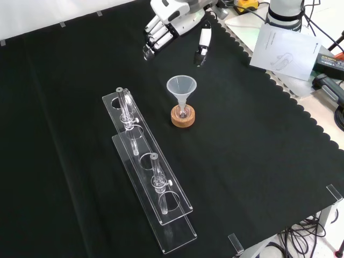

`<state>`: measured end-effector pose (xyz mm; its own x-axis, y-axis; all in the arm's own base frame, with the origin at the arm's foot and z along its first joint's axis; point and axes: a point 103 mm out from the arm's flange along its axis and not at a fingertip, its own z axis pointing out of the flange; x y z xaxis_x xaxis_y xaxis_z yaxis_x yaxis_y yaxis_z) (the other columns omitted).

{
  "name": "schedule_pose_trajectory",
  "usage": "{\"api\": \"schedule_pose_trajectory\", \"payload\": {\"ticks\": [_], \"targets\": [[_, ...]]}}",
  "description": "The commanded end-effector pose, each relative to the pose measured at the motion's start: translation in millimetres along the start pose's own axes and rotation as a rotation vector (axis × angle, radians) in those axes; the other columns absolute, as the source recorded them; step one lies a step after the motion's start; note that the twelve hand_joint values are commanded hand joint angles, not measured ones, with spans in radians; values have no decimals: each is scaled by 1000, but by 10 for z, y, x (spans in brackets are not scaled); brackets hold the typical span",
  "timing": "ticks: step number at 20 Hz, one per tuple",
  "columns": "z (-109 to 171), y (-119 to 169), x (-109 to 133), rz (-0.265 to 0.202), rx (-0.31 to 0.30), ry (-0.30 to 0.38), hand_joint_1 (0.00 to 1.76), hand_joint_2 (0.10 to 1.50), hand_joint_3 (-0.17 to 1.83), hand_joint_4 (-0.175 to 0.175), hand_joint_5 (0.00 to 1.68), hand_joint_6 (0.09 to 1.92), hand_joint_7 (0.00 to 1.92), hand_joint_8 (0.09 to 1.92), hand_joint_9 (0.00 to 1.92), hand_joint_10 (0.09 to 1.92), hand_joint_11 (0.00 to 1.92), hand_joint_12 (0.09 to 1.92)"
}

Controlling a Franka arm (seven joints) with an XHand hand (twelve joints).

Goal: Pick up the weighing funnel.

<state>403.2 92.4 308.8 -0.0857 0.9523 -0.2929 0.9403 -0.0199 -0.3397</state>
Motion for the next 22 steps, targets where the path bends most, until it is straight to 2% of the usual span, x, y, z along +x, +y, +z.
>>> {"api": "schedule_pose_trajectory", "payload": {"ticks": [1,6,8,14,16,19,22], "targets": [[-88,65,-258,9,-16,-1,559,757,133,-18,199,87,107,634,346,705,288,1444],[-32,186,-541,54,-12,26,565,762,138,-18,207,87,106,640,354,696,292,1440],[-22,251,-567,71,-17,56,578,769,143,-19,216,87,107,642,358,696,292,1440],[182,478,-884,94,-24,160,641,780,159,-20,271,87,144,659,402,690,314,1427],[287,585,-1022,96,-10,185,720,765,174,-21,301,87,195,667,462,661,334,1408],[409,748,-1172,101,-2,199,811,750,198,-22,342,87,251,672,520,631,353,1388],[584,921,-1226,94,7,178,844,720,272,-21,387,87,311,661,600,580,375,1363]]}}
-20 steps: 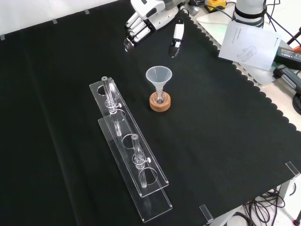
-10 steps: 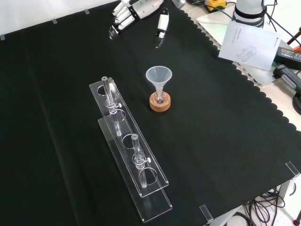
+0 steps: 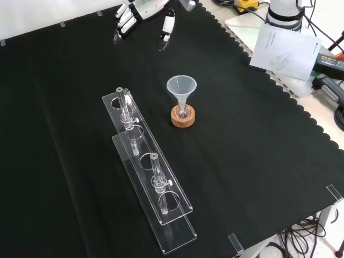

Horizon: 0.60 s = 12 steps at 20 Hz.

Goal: Pick up the weighing funnel.

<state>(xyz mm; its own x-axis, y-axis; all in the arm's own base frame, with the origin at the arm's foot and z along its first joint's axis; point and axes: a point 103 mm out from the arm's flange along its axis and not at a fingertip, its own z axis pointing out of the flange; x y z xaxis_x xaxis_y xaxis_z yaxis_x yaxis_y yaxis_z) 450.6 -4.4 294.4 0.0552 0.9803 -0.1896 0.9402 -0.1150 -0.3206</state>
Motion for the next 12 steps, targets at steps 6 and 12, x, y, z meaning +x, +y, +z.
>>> {"api": "schedule_pose_trajectory", "payload": {"ticks": [6,12], "targets": [[559,733,-354,-27,38,50,853,683,363,-16,438,87,358,655,648,550,411,1343],[817,964,-360,-80,52,69,847,651,430,-12,473,87,390,655,687,538,452,1335]]}}
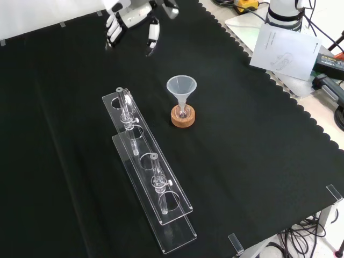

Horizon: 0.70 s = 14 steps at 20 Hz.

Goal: Pick up the weighing funnel.

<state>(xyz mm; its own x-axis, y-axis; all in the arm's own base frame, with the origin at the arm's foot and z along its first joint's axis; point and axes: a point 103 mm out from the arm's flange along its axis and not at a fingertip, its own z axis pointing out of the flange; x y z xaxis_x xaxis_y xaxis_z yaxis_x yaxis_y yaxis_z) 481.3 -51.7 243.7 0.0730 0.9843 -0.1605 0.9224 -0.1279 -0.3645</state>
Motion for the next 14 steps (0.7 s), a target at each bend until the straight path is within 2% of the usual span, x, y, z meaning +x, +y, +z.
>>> {"api": "schedule_pose_trajectory", "payload": {"ticks": [1,7,10,14], "targets": [[386,513,1,-96,11,34,852,641,444,-11,476,87,391,653,689,533,455,1332],[678,685,71,-129,30,25,882,613,468,-3,491,87,361,639,677,519,460,1330],[796,747,107,-147,-8,48,885,609,474,-1,509,87,362,639,677,519,461,1330],[904,831,170,-157,22,56,884,605,484,1,544,87,374,644,680,519,466,1329]]}}
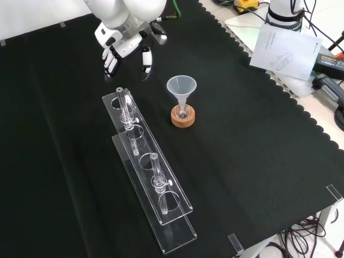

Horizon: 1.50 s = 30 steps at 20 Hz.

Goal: Pick up the weighing funnel.

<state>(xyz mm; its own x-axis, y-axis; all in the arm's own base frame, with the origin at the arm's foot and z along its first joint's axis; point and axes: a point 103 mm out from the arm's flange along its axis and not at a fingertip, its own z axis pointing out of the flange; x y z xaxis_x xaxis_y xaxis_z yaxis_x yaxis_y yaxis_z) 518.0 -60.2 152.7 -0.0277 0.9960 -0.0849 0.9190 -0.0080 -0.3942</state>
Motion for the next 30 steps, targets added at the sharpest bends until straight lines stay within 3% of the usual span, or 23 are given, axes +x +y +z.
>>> {"api": "schedule_pose_trajectory", "payload": {"ticks": [1,4,11,17,30], "targets": [[236,184,63,-39,10,25,884,604,486,1,548,87,376,645,681,520,467,1328],[335,244,40,-55,38,32,884,591,513,2,555,87,382,642,685,518,471,1319],[469,321,-33,-67,40,-17,884,587,526,3,583,87,404,647,701,521,472,1319],[498,376,16,-83,39,-92,897,587,533,6,618,87,420,649,717,523,478,1317],[587,455,-33,-74,42,-93,906,584,553,15,699,135,459,642,754,509,497,1304]]}}
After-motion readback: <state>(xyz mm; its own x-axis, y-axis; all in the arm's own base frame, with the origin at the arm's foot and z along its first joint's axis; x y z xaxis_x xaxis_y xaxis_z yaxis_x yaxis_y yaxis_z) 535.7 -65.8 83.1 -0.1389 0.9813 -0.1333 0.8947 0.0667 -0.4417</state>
